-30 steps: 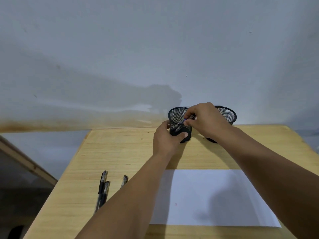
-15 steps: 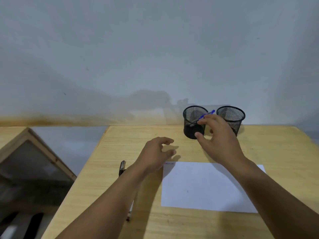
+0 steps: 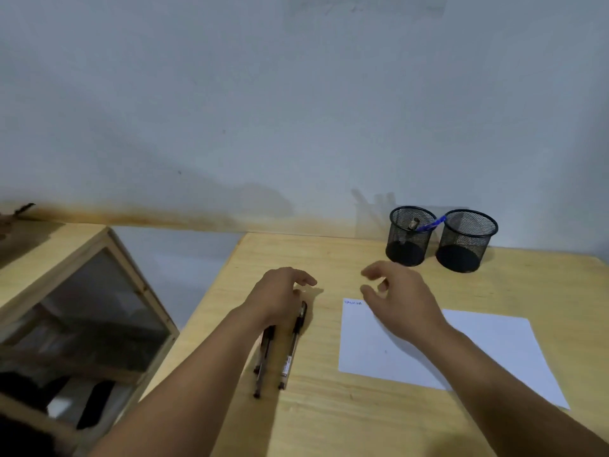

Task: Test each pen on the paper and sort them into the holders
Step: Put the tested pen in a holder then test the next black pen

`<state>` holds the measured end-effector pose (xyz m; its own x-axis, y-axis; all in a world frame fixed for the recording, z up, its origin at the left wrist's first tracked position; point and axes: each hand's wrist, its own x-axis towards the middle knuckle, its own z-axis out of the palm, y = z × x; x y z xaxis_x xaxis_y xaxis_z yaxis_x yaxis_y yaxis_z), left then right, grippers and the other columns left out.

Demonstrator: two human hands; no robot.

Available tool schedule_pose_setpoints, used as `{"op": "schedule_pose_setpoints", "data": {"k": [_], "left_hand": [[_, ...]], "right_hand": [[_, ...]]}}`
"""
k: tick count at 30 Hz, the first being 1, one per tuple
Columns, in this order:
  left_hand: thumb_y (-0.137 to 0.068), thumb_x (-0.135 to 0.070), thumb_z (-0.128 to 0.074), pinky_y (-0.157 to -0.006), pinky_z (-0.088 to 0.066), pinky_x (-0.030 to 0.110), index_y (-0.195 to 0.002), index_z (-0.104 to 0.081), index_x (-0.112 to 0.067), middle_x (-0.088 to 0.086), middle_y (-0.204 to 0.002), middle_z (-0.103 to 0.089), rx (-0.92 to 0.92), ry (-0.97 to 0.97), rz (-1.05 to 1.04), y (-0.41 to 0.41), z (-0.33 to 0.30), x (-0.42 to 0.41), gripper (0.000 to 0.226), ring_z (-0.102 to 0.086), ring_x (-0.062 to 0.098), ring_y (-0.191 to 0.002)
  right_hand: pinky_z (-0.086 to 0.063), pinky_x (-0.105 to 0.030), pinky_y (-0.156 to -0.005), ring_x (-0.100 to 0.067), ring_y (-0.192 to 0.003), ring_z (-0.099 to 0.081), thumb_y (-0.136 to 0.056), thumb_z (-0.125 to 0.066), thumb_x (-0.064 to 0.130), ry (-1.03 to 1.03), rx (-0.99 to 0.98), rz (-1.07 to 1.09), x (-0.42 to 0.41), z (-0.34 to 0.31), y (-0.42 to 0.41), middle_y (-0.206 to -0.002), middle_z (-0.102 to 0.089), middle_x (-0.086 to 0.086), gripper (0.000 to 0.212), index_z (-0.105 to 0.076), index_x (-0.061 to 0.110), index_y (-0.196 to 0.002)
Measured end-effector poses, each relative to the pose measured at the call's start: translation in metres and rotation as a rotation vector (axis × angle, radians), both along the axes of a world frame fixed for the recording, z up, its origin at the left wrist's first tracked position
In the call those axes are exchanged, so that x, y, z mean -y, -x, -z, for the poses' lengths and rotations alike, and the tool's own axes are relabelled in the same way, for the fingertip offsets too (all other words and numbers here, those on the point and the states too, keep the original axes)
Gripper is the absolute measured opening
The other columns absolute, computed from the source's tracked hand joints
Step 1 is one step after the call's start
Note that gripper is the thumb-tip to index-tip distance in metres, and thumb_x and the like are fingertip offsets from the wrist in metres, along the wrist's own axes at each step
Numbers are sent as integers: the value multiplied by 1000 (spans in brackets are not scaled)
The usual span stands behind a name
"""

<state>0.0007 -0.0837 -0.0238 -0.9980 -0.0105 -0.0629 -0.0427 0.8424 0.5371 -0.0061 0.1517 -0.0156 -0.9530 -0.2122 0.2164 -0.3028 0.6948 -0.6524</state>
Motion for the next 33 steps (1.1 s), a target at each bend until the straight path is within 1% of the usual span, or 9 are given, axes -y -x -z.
{"op": "schedule_pose_setpoints", "data": {"k": [4, 11, 13, 16, 18, 22, 27, 31, 33], "left_hand": [[-84, 4, -45, -91, -50, 35, -111, -69, -39, -2, -127, -62, 21, 171, 75, -5, -3, 15, 56, -56, 20, -115], [-89, -4, -49, -93, -43, 41, -129, -59, -41, -5, -132, -53, 9, 314, 233, -18, 0, 19, 55, -41, 22, -111], [-91, -9, -50, -92, -43, 41, -125, -62, -43, -7, -132, -53, -8, 336, 273, -21, 3, 18, 49, -40, 20, -109], [-94, -21, -53, -88, -42, 36, -114, -68, -45, -11, -127, -55, -38, 349, 296, -25, 3, 20, 34, -40, 17, -104], [-93, -24, -55, -84, -41, 34, -110, -69, -44, -12, -122, -57, -64, 356, 299, -27, 4, 23, 30, -41, 16, -103], [-94, -33, -61, -85, -45, 38, -109, -69, -43, -16, -114, -63, -143, 272, 296, -32, 2, 23, 21, -44, 16, -101], [-93, -35, -62, -82, -43, 36, -112, -70, -38, -14, -104, -65, -246, 165, 352, -46, 0, 1, 21, -46, 15, -94], [-94, -37, -61, -79, -26, 9, -113, -71, -35, -15, -104, -69, -316, 121, 414, -57, 4, -26, 22, -48, 11, -95], [-92, -35, -64, -79, -31, 11, -112, -72, -32, -14, -103, -72, -327, 64, 435, -59, 7, -41, 21, -49, 10, -95]], "right_hand": [[-54, -28, -72, -3, -77, -64, -84, -66, 39, -14, 190, -97, 38, 7, -36, -83, -69, 16, 12, -70, 32, -92], [-51, -32, -67, -17, -77, -63, -82, -69, 45, -103, 276, -163, 92, 14, -74, -86, -66, 7, 23, -64, 24, -89], [-48, -31, -64, -18, -77, -61, -82, -70, 40, -135, 268, -163, 98, 16, -78, -86, -62, 6, 21, -61, 23, -92], [-56, -34, -70, -19, -82, -66, -80, -65, 22, -99, 303, -136, 99, 17, -79, -93, -66, 3, 22, -61, 23, -102], [-56, -32, -62, -19, -76, -68, -78, -63, 16, -45, 356, -111, 92, 16, -77, -93, -67, 2, 29, -61, 26, -105], [-54, -33, -58, -13, -65, -65, -74, -60, 21, -5, 343, -89, 62, 15, -77, -84, -67, 8, 27, -62, 35, -98], [-46, -20, -61, -3, -77, -60, -82, -58, 25, -110, 247, -99, 11, 7, -79, -88, -64, 16, 18, -61, 38, -94], [-50, -20, -73, 3, -86, -58, -86, -62, 36, -171, 181, -135, -22, 1, -78, -90, -63, 21, 8, -60, 40, -93], [-48, -18, -71, 3, -87, -58, -88, -62, 39, -214, 163, -178, -32, -2, -77, -88, -64, 21, 5, -62, 40, -93]]}}
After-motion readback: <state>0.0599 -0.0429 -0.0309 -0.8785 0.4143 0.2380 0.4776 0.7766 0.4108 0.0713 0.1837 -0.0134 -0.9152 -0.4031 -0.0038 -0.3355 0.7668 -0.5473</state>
